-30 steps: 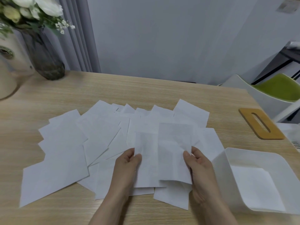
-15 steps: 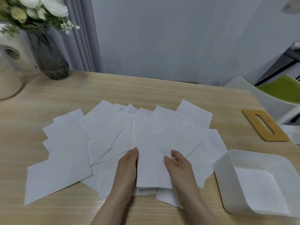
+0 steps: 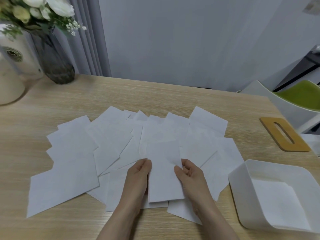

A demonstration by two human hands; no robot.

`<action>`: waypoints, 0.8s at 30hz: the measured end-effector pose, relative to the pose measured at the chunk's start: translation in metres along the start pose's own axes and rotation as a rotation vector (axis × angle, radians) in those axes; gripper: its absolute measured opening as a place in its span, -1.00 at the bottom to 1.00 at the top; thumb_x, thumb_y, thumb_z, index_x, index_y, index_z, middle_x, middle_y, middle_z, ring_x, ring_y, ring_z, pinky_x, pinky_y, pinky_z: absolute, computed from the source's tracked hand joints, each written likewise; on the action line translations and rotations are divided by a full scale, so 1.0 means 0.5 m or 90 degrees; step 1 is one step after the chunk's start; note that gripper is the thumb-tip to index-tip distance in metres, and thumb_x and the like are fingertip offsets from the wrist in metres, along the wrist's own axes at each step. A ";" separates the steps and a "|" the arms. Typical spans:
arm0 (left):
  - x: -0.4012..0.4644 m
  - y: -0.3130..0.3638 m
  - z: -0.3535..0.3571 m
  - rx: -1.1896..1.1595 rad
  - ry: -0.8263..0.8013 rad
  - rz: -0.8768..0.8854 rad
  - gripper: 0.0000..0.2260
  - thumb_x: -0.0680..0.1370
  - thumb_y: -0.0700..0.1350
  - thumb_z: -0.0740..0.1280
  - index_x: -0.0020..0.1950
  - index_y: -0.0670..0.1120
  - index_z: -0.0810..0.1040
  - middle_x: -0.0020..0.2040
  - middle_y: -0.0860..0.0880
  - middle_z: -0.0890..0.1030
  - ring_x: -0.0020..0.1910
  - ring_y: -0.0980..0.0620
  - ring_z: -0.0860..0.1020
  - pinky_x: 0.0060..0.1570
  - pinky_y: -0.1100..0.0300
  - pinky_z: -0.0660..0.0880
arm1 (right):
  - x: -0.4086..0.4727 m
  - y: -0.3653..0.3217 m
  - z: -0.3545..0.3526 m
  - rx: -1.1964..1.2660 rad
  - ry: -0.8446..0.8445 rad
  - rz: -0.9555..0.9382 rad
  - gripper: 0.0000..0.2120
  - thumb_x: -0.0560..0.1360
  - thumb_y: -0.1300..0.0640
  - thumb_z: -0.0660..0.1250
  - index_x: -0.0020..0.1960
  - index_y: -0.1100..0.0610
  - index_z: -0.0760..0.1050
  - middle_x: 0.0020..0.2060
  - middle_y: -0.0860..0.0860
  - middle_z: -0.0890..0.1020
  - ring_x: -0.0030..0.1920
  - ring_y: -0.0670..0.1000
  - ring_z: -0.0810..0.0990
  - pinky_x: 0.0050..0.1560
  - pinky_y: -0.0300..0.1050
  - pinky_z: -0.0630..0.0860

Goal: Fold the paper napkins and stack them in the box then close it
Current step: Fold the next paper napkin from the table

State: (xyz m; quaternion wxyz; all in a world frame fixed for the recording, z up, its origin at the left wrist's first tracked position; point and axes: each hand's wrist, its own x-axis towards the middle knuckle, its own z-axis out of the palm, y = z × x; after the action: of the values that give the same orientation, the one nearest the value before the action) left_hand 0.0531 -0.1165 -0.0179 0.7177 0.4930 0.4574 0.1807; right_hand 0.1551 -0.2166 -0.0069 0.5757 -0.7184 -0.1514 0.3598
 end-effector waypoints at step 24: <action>-0.003 0.030 -0.028 -0.085 0.089 0.028 -0.79 0.60 -0.27 0.23 -0.08 -0.08 0.63 -0.24 0.05 0.71 -0.23 0.06 0.63 -0.29 0.16 0.49 | 0.045 0.009 -0.045 -0.616 0.146 -0.273 -0.69 0.59 0.00 0.21 0.31 -0.05 0.48 0.34 -0.15 0.38 0.37 -0.11 0.14 0.15 -0.27 0.04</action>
State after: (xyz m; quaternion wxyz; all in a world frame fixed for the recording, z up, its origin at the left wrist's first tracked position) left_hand 0.0437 -0.1033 -0.0052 0.7110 0.4402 0.4827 0.2603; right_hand 0.1856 -0.2200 -0.0172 0.2523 -0.8893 -0.3790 0.0427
